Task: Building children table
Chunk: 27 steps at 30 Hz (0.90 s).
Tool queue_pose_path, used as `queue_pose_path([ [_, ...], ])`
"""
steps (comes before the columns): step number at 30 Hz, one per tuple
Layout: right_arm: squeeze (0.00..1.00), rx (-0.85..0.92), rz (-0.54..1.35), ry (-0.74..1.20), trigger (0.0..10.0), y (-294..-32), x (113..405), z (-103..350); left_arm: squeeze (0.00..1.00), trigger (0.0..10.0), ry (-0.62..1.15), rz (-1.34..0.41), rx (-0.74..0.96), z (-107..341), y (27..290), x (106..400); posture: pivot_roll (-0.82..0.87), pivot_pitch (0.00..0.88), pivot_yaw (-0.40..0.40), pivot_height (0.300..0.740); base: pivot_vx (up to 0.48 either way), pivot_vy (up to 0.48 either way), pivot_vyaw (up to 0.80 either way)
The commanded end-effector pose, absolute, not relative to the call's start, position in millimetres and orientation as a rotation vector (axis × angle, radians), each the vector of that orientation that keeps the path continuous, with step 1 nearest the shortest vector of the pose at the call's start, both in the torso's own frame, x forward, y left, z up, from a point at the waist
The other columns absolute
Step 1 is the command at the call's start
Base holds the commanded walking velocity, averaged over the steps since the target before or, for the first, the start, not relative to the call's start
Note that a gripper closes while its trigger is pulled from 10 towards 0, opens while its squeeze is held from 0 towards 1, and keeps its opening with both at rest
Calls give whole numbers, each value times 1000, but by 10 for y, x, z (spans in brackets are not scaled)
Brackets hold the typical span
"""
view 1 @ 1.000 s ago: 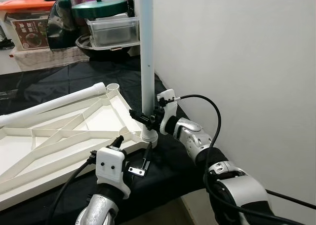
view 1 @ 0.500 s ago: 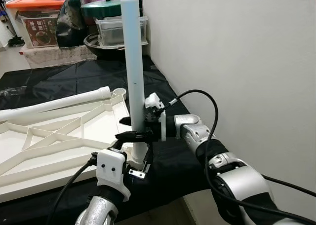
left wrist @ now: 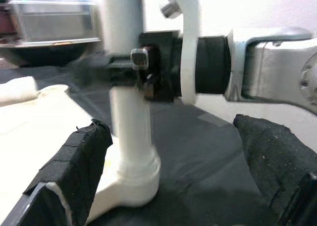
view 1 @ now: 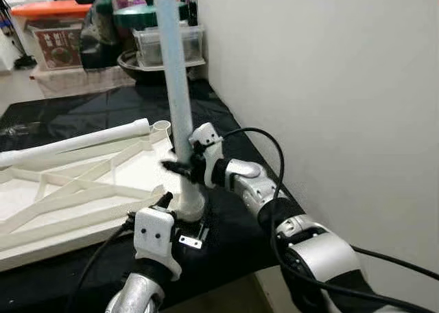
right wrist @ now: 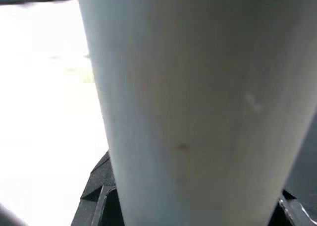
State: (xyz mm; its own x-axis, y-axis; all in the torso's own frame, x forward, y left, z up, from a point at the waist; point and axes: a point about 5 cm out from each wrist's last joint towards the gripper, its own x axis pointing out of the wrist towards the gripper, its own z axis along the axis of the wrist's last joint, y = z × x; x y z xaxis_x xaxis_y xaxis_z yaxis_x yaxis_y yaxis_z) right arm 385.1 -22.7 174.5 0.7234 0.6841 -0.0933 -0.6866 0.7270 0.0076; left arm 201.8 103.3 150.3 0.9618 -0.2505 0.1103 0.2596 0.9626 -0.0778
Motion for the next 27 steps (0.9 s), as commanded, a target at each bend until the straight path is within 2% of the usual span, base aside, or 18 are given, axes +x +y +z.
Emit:
queue_pose_path([
  [1,0,-20,522,203,0,-428,3907,1566,0,10000,-90,-244,-84,1473,1054,2013,9,0,-18,740,0,0,0],
  [2,0,-20,522,203,0,-428,3907,1566,0,10000,-90,-244,-84,1473,1054,2013,9,0,-18,740,0,0,0],
  [4,0,58,221,227,0,-611,3951,1515,0,10000,-89,-240,-83,1470,1060,2014,-4,0,-19,740,0,0,0],
  [6,0,58,221,227,0,-611,3951,1515,0,10000,-89,-240,-83,1470,1060,2014,-4,0,-19,740,0,0,0],
  [8,0,164,-67,267,0,-758,3921,1417,0,10000,-88,-242,-83,1463,1056,2017,-6,0,-14,740,0,0,0],
  [13,0,186,-131,275,0,-774,3903,1393,0,10000,-87,-242,-83,1461,1054,2017,-6,0,-14,740,0,0,0],
  [14,0,200,-150,268,0,-714,3889,1410,0,10000,-87,-244,-84,1459,1053,2018,-8,0,-14,740,0,0,0],
  [15,0,239,-119,254,1529,-613,3884,1453,0,10000,-87,-246,-85,1454,1049,2020,-11,0,-16,740,0,0,0],
  [17,0,239,-119,254,1529,-613,3884,1453,0,10000,-87,-246,-85,1454,1049,2020,-11,0,-16,740,0,0,0],
  [18,0,254,-73,228,10000,-532,3884,1504,0,10000,-86,-247,-85,1450,1047,2021,-11,0,-16,740,0,0,0],
  [19,0,254,-73,228,10000,-532,3884,1504,0,10000,-86,-247,-85,1450,1047,2021,-11,0,-16,740,0,0,0],
  [20,0,259,67,118,10000,-406,3884,1631,0,10000,-83,-246,-86,1442,1049,2023,-13,0,-15,740,0,0,0],
  [23,0,245,110,81,10000,-381,3880,1664,0,10000,-82,-246,-85,1441,1050,2022,-13,0,-15,740,0,0,0],
  [24,788,227,149,44,10000,-369,3871,1682,0,10000,-83,-245,-86,1441,1051,2023,-13,0,-15,740,0,0,0],
  [25,788,227,149,44,10000,-369,3871,1682,0,10000,-83,-245,-86,1441,1051,2023,-13,0,-15,740,0,0,0],
  [26,1000,228,249,8,10000,-367,3848,1669,0,10000,-83,-246,-86,1446,1044,2023,-16,0,-12,740,0,0,0],
  [27,1000,231,290,3,10000,-363,3841,1661,0,10000,-83,-246,-86,1448,1042,2023,-16,0,-12,740,0,0,0],
])
